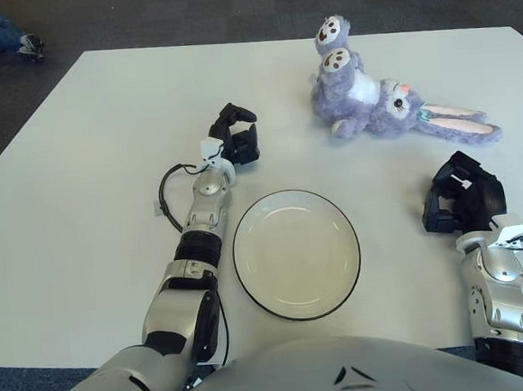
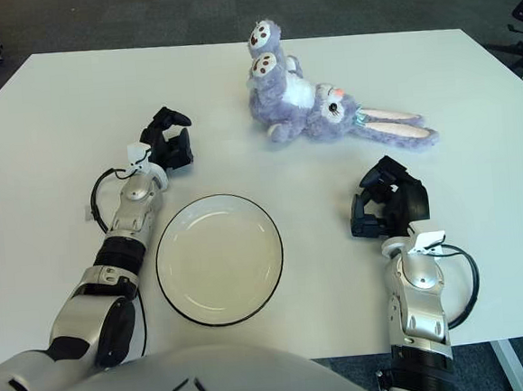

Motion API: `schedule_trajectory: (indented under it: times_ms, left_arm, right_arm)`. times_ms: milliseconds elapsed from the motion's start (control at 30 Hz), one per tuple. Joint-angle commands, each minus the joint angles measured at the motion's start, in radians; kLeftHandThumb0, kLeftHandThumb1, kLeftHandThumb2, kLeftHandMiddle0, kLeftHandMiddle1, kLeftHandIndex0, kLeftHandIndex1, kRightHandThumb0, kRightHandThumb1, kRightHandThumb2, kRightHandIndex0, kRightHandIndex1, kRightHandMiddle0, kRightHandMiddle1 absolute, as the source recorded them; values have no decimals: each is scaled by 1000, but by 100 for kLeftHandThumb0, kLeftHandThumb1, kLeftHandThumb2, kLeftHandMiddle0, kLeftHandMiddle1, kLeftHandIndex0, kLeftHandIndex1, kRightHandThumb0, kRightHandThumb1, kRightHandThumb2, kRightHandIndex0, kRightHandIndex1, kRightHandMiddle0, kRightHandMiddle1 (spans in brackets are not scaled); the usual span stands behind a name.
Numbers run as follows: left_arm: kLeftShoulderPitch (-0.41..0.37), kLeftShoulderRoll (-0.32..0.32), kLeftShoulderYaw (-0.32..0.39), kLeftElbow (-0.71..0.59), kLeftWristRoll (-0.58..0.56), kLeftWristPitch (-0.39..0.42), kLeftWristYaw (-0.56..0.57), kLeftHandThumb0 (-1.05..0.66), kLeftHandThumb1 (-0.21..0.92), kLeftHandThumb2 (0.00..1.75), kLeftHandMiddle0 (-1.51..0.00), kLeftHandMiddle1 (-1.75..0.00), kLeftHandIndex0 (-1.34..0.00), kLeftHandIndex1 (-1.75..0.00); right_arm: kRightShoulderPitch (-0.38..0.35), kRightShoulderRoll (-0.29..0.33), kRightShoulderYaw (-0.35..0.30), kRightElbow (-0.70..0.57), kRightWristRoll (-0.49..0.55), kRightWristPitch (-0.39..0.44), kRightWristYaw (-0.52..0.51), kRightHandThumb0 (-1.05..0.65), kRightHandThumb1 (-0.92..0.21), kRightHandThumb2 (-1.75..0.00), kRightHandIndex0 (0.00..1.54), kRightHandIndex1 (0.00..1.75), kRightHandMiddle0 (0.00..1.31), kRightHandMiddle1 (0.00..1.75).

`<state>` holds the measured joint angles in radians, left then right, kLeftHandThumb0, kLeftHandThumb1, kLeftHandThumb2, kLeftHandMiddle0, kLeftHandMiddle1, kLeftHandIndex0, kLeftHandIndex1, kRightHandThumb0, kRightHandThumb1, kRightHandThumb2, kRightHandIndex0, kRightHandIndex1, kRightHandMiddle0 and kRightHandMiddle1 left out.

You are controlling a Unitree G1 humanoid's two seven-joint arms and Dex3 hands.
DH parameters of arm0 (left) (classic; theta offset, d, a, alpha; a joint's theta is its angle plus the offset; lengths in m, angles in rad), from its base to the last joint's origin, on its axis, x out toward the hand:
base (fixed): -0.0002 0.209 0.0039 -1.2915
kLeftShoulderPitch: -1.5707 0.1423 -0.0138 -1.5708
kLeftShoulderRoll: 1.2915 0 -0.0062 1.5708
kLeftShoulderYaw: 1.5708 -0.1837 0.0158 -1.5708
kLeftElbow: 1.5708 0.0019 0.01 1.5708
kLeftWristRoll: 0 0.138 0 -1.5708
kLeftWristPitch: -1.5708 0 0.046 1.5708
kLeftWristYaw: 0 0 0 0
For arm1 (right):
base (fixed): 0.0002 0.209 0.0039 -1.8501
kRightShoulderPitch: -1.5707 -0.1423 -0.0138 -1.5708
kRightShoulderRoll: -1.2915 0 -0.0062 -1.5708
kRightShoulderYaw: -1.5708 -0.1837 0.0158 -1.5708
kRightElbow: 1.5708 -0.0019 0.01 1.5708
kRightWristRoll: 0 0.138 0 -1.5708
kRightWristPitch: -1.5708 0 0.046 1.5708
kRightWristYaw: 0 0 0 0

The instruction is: Put the doll into the plate.

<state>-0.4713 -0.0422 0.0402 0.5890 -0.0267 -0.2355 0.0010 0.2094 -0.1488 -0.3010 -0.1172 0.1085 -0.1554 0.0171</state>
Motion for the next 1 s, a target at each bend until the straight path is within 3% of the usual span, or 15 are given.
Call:
schedule_trajectory:
  times_ms: [0, 667, 967]
  left_arm:
    - [25, -1, 6, -26, 3, -2, 17, -45, 41, 121, -115, -175, -53, -175]
    - [99, -2, 9, -136, 23, 28, 86, -45, 41, 121, -113, -175, -53, -175]
    - [139, 4, 13, -191, 53, 40, 134, -45, 41, 121, -113, -175, -53, -175]
  right_arm:
    - [-18, -21, -1, 18, 3, 48, 9, -2, 8, -172, 91, 175, 77, 157]
    - [-162, -85, -6, -23, -18, 168, -6, -1, -4, -164, 84, 175, 58, 171]
    - [-269, -131, 8, -26, -35, 232, 5, -1, -6, -162, 83, 175, 55, 173]
